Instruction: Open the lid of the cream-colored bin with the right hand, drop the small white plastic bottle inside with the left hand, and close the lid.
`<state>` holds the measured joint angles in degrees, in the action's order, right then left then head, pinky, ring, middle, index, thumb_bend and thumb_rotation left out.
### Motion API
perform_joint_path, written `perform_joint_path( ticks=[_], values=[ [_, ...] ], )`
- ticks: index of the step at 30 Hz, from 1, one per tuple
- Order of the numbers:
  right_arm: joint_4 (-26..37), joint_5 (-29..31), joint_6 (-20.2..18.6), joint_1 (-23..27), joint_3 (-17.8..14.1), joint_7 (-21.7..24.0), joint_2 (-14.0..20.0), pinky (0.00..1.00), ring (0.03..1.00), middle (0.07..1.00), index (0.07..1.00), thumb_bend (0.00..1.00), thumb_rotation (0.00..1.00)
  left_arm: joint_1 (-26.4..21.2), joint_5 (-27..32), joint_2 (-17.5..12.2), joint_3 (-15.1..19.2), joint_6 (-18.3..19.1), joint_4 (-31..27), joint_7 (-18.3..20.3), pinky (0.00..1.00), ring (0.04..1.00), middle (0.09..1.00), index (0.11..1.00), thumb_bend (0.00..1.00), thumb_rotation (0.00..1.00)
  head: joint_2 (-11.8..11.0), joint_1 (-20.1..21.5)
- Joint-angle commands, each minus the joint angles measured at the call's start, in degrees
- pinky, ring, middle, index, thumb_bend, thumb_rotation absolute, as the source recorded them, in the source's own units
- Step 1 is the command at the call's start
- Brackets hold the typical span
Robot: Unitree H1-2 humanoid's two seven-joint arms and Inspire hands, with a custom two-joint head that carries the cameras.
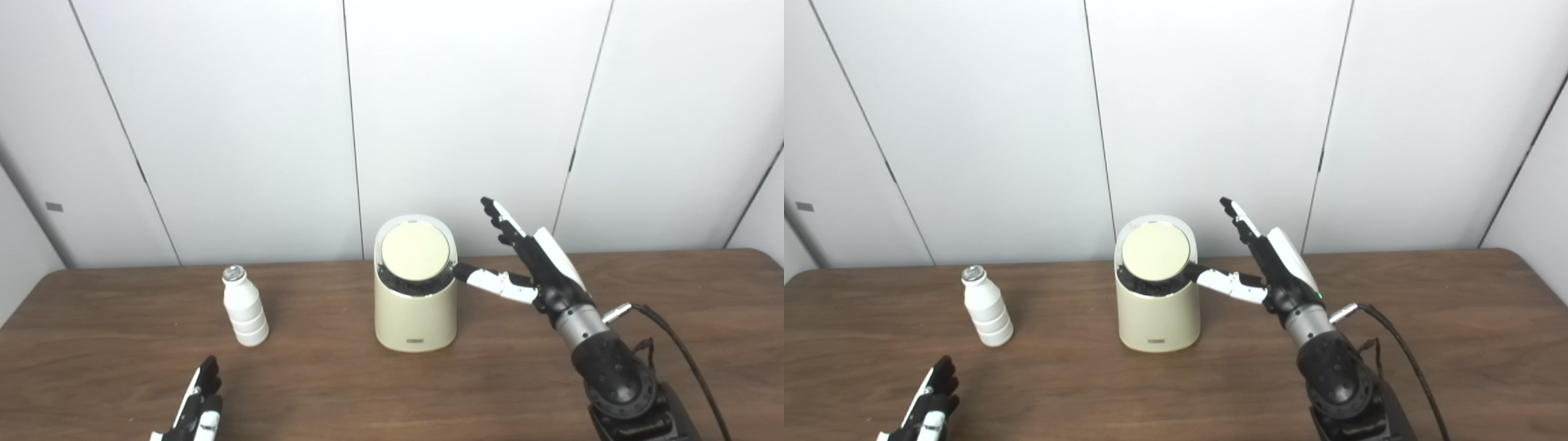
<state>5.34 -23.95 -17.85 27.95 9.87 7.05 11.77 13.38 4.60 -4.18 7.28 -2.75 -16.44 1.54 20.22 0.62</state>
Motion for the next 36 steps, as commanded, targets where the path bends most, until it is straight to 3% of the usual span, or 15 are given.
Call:
perform_joint_path(
  ticks=[1, 10, 17, 26, 36],
  values=[
    [-0.87, -1.06, 1.83, 4.83, 0.47, -0.97, -0.49, 0.93, 0.970, 0.972, 0.983, 0.87, 0.65, 2.41, -0.14, 1.27, -0.52, -1.25, -1.02, -0.45, 1.00, 1.000, 1.000, 1.000, 0.35, 0.81, -0.12, 0.02],
    [-12.52, -5.77, 5.68, 12.87, 3.35, -3.43, -0.50, 0.85, 0.929, 0.948, 0.958, 0.93, 0.53, 2.38, -1.83, 1.38, -1.76, -1.46, -0.92, -1.60, 1.00, 1.000, 1.000, 1.000, 0.34, 0.84, 0.10, -0.83],
    [-17.80, -6.81, 6.53, 16.70, 4.50, -3.82, -1.19, 0.88, 0.945, 0.957, 0.961, 0.92, 0.45, 2.71, -1.80, 1.51, -2.79, -1.70, -1.24, -1.53, 1.00, 1.000, 1.000, 1.000, 0.29, 0.86, 0.94, -1.70],
    [-22.18, -7.77, 8.34, 18.86, 5.94, -3.94, -1.08, 0.92, 0.964, 0.957, 0.964, 0.94, 0.43, 3.14, -1.94, 1.95, -3.60, -2.39, -1.53, -1.78, 1.00, 1.000, 1.000, 1.000, 0.23, 0.89, 1.76, -2.29],
    [-22.56, -9.26, 8.88, 19.05, 7.62, -3.52, -0.25, 0.92, 0.963, 0.954, 0.963, 0.95, 0.41, 3.27, -1.96, 2.05, -4.27, -2.60, -1.91, -1.84, 1.00, 1.000, 1.000, 1.000, 0.22, 0.91, 2.17, -2.48]
  ],
)
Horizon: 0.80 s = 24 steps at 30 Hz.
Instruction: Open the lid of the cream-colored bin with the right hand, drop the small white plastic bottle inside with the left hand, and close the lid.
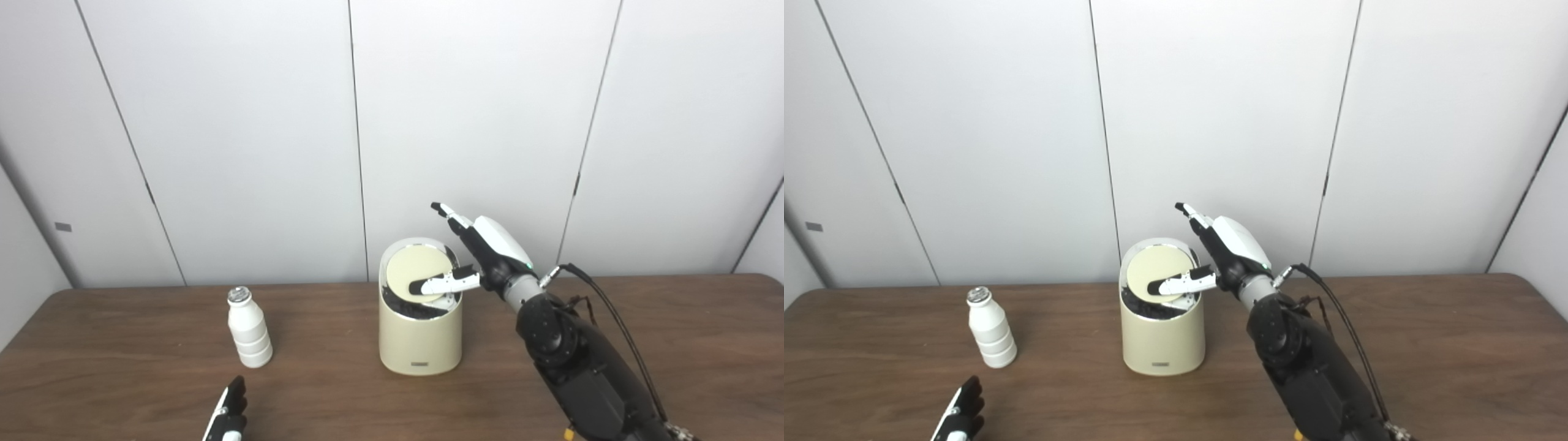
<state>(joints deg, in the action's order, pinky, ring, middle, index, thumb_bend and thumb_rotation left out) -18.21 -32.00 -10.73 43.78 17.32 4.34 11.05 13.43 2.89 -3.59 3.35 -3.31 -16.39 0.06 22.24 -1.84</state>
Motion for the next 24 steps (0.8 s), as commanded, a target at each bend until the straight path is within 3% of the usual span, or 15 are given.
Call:
perform_joint_path(
  ticks=[1, 7, 10, 16, 24],
  values=[
    [1.02, -1.40, 1.76, 3.21, 0.34, -0.79, 0.58, 0.93, 0.965, 0.955, 0.963, 0.95, 0.41, 3.27, -0.20, 1.57, -0.35, -1.96, -2.07, -0.44, 1.00, 1.000, 1.000, 1.000, 0.22, 0.91, 0.15, -0.02],
    [0.94, -2.45, 2.16, 3.03, 1.01, -0.82, 1.40, 0.93, 0.965, 0.949, 0.957, 0.94, 0.35, 3.57, -0.05, 1.90, -0.47, -1.60, -2.78, -0.76, 1.00, 1.000, 1.000, 1.000, 0.23, 0.91, 0.51, -0.06],
    [0.65, -2.95, 2.82, 3.00, 1.13, -1.04, 1.85, 0.93, 0.963, 0.947, 0.954, 0.94, 0.31, 3.75, -0.32, 2.03, -0.65, -1.25, -3.28, -0.91, 1.00, 1.000, 1.000, 1.000, 0.21, 0.97, 0.80, -0.02],
    [-0.10, -3.68, 3.29, 2.93, 1.53, -1.43, 2.50, 0.92, 0.960, 0.946, 0.953, 0.95, 0.29, 3.70, -0.42, 2.34, -0.93, -1.30, -3.30, -1.28, 1.00, 1.000, 1.000, 1.000, 0.22, 0.99, 0.77, -0.09],
    [1.46, 0.05, 3.36, 2.17, -0.79, -0.37, 1.66, 0.91, 0.951, 0.943, 0.949, 0.89, 0.38, 4.01, -0.65, 2.33, -1.28, -1.39, -3.09, -1.79, 1.00, 1.000, 1.000, 1.000, 0.21, 1.00, 0.83, -0.28]
  ],
)
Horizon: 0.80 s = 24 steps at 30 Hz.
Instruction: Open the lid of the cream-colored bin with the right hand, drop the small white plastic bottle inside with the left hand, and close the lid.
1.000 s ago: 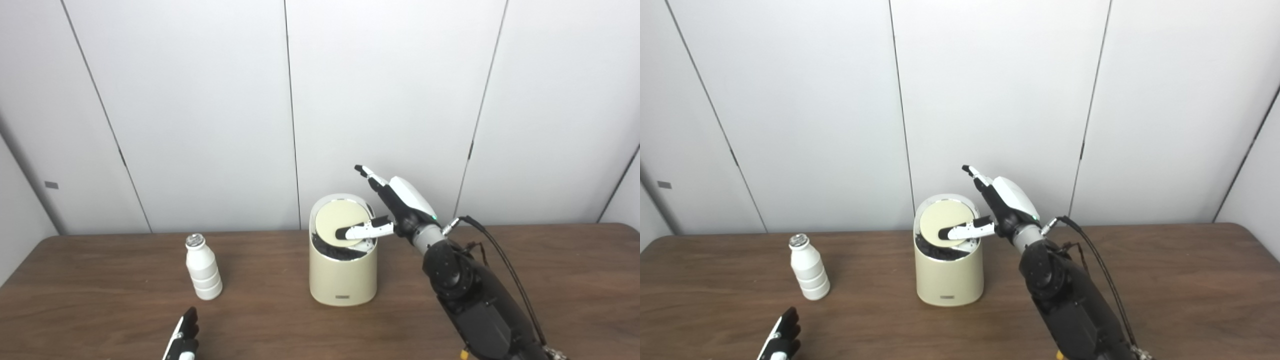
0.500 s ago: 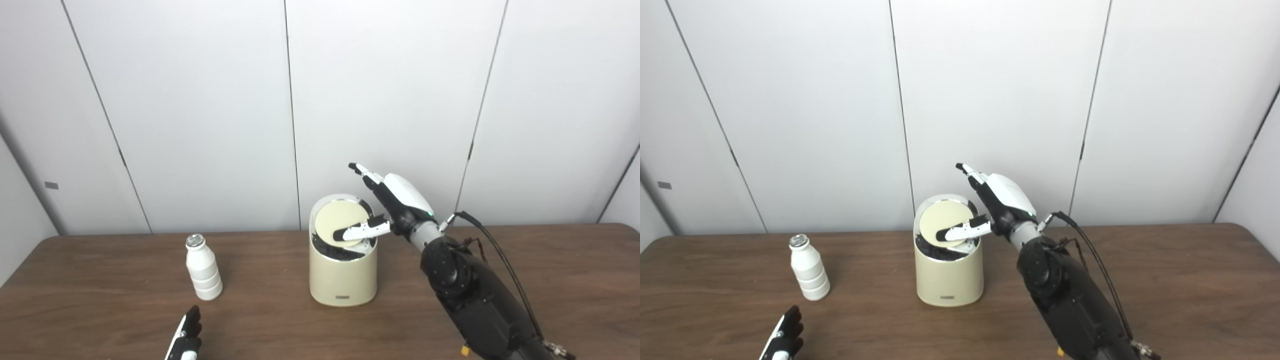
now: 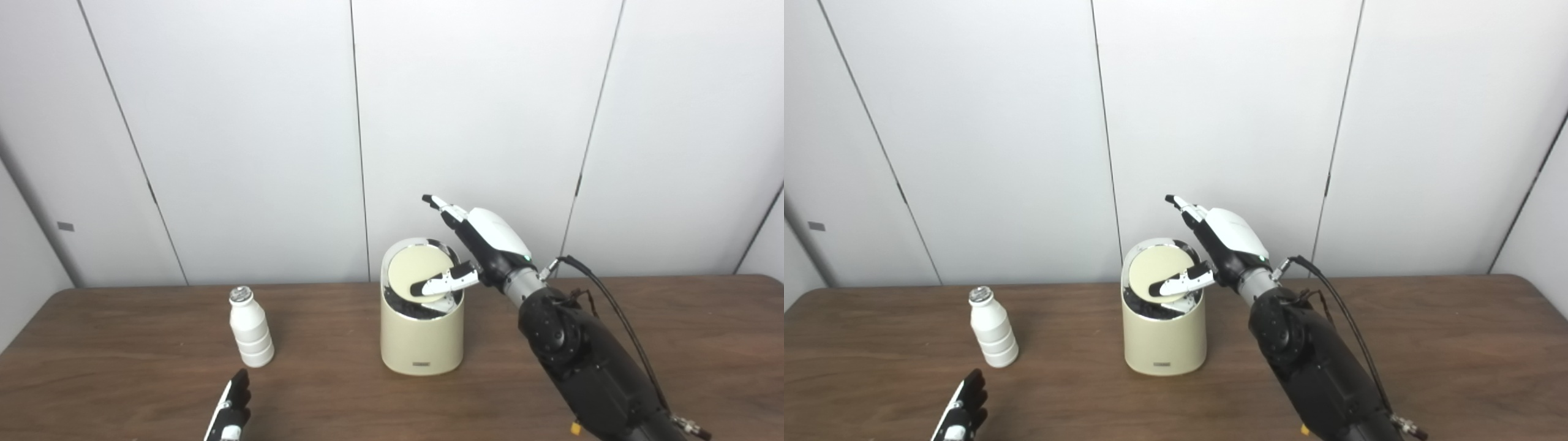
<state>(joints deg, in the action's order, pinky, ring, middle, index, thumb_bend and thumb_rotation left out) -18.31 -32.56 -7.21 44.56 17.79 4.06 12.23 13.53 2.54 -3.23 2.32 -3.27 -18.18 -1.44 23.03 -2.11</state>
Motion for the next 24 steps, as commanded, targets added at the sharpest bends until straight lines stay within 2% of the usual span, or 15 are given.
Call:
perform_joint_path(
  ticks=[1, 7, 13, 16, 20, 24],
  values=[
    [1.95, 1.13, -0.09, 1.31, -1.64, 0.01, 0.38, 0.90, 0.943, 0.944, 0.949, 0.87, 0.40, 4.00, -0.39, 2.03, -0.28, -1.23, -1.39, -0.49, 1.00, 1.000, 1.000, 1.000, 0.22, 1.00, 0.04, -0.01],
    [6.47, 3.47, -1.92, 0.29, -4.12, 0.95, 0.06, 0.85, 0.922, 0.939, 0.944, 0.83, 0.42, 4.20, 0.18, 1.72, -0.43, -1.41, -1.53, -0.51, 1.00, 1.000, 1.000, 1.000, 0.22, 1.00, 0.68, 0.03],
    [13.82, 7.27, -6.23, -2.63, -8.04, 2.22, -0.29, 0.79, 0.901, 0.928, 0.940, 0.84, 0.54, 4.04, 0.47, 1.31, -0.16, -1.58, -1.46, -0.39, 1.00, 1.000, 1.000, 1.000, 0.23, 1.00, 1.27, 0.20],
    [17.70, 10.52, -7.66, -5.74, -10.49, 2.86, -0.43, 0.81, 0.915, 0.931, 0.941, 0.80, 0.57, 4.07, 1.02, 1.09, -0.09, -1.03, -2.11, -0.17, 1.00, 1.000, 1.000, 1.000, 0.22, 1.00, 2.13, 0.49],
    [26.41, 11.75, -12.31, -12.14, -11.98, 4.30, 0.28, 0.84, 0.910, 0.929, 0.940, 0.71, 0.65, 4.23, 0.86, 0.85, 0.12, -0.82, -2.60, -0.16, 1.00, 1.000, 1.000, 1.000, 0.23, 1.00, 2.73, 1.32],
    [32.57, 12.38, -13.10, -18.71, -13.06, 5.35, 2.28, 0.85, 0.897, 0.922, 0.937, 0.61, 0.73, 4.20, 1.64, 0.78, 0.49, -0.32, -3.16, -0.04, 1.00, 1.000, 1.000, 1.000, 0.22, 1.00, 3.55, 1.67]
  ],
)
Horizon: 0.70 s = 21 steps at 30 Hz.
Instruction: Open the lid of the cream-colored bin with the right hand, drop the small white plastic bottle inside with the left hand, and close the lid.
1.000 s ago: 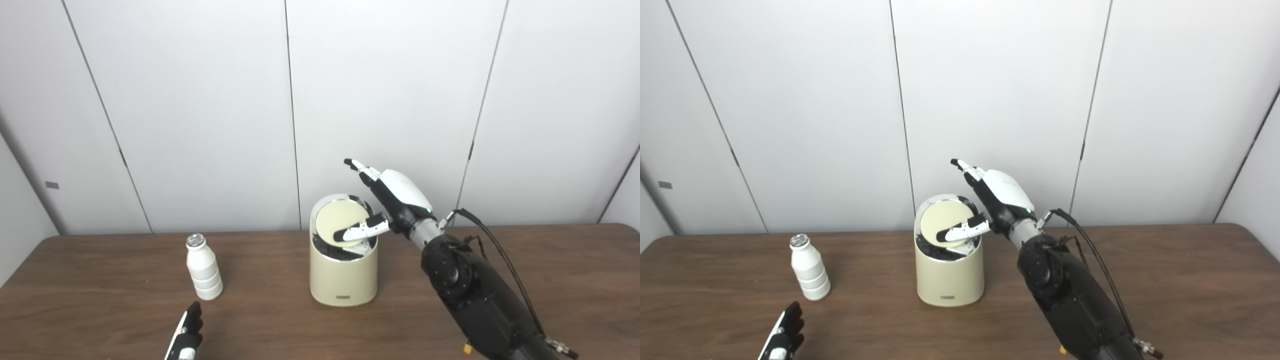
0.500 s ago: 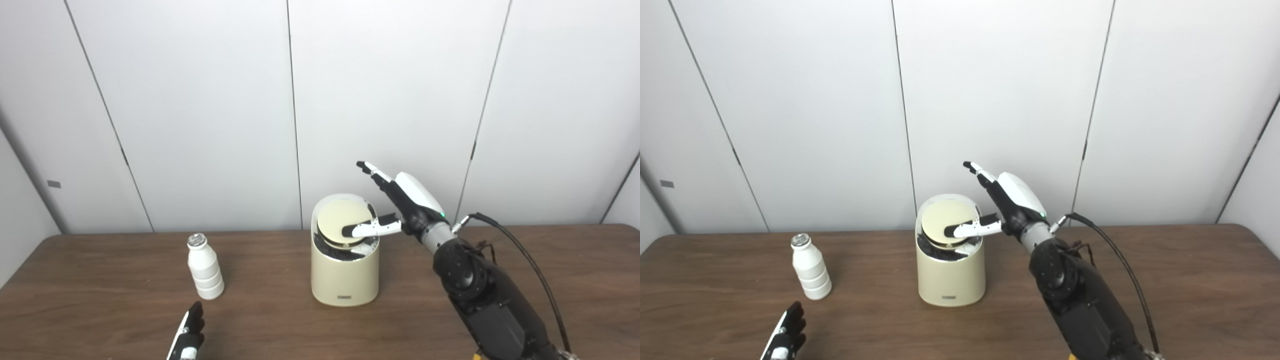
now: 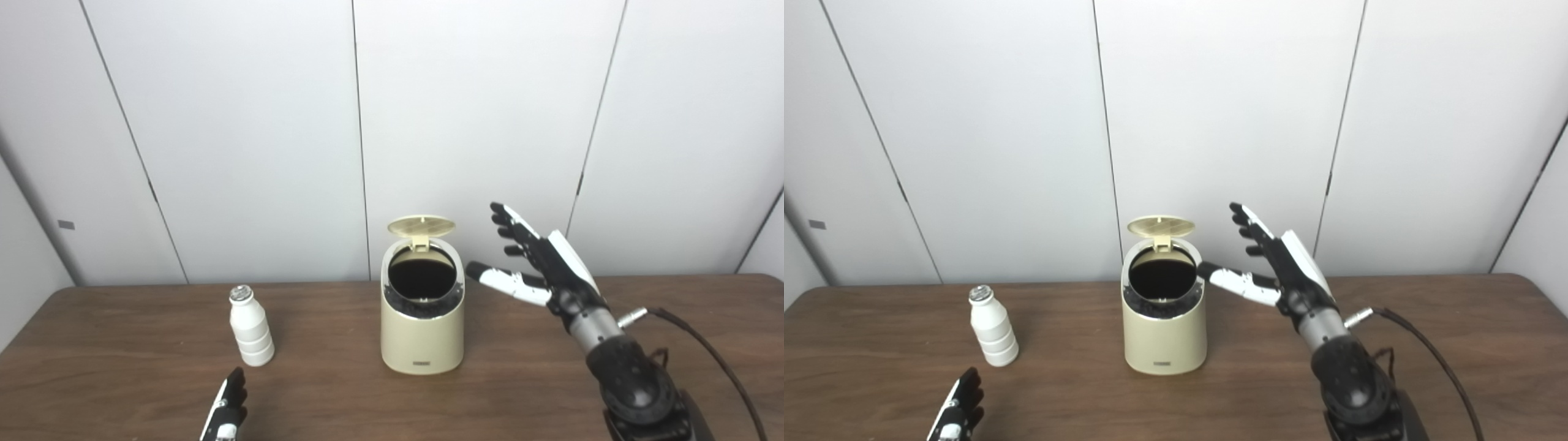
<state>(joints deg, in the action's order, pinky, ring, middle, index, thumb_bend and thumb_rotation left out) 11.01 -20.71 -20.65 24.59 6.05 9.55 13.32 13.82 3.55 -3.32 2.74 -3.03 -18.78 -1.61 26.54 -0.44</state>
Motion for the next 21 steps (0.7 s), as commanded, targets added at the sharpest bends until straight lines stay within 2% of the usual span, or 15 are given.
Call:
perform_joint_path(
  ticks=[1, 2, 5, 8, 11, 16, 17, 21],
  values=[
    [4.62, 1.43, 0.22, -0.46, -1.92, 0.22, 1.54, 0.86, 0.899, 0.924, 0.939, 0.60, 0.75, 3.86, 0.66, 0.91, 0.20, -0.20, -2.79, 0.03, 1.00, 1.000, 1.000, 1.000, 0.22, 1.00, 0.15, 0.02],
    [5.89, 3.00, 0.03, -2.21, -2.86, 0.57, 1.53, 0.87, 0.905, 0.927, 0.942, 0.58, 0.77, 3.81, 0.48, 1.03, 0.34, 0.34, -3.13, -0.19, 1.00, 1.000, 1.000, 1.000, 0.23, 1.00, 0.46, 0.11],
    [8.97, 6.89, -0.06, -7.39, -5.30, 0.72, 0.97, 0.82, 0.903, 0.939, 0.952, 0.56, 0.80, 3.51, 0.24, 1.15, 0.71, 1.38, -3.63, -0.50, 1.00, 1.000, 1.000, 1.000, 0.24, 1.00, 1.18, 0.21],
    [10.72, 10.18, 0.23, -11.10, -7.09, 0.63, 0.21, 0.89, 0.944, 0.955, 0.955, 0.57, 0.83, 3.42, 0.34, 0.96, 0.99, 1.55, -3.77, -0.42, 1.00, 1.000, 1.000, 1.000, 0.24, 1.00, 2.52, 0.25],
    [11.78, 13.58, 0.30, -14.00, -8.58, 0.64, -0.48, 0.93, 0.948, 0.955, 0.955, 0.56, 0.86, 3.40, 0.35, 0.75, 1.27, 1.33, -3.53, -0.31, 1.00, 1.000, 1.000, 1.000, 0.25, 1.00, 2.92, 0.37],
    [12.21, 15.69, 0.28, -16.77, -9.44, -0.34, -1.67, 0.94, 0.940, 0.952, 0.957, 0.58, 0.90, 3.02, 1.34, 0.48, 1.81, 1.41, -3.23, 0.12, 1.00, 1.000, 1.000, 1.000, 0.26, 1.00, 4.18, 0.14],
    [12.26, 16.42, 0.12, -17.10, -9.69, -0.54, -2.05, 0.94, 0.939, 0.951, 0.953, 0.59, 0.90, 3.04, 1.33, 0.45, 1.89, 1.64, -3.40, 0.10, 1.00, 1.000, 1.000, 1.000, 0.27, 1.00, 5.17, 0.07],
    [11.51, 18.18, 1.70, -18.47, -10.39, -1.65, -3.45, 0.94, 0.948, 0.958, 0.952, 0.61, 0.93, 3.20, 1.47, 0.31, 2.13, 2.13, -3.67, 0.16, 1.00, 1.000, 1.000, 1.000, 0.29, 1.00, 6.06, -0.06]
  ],
)
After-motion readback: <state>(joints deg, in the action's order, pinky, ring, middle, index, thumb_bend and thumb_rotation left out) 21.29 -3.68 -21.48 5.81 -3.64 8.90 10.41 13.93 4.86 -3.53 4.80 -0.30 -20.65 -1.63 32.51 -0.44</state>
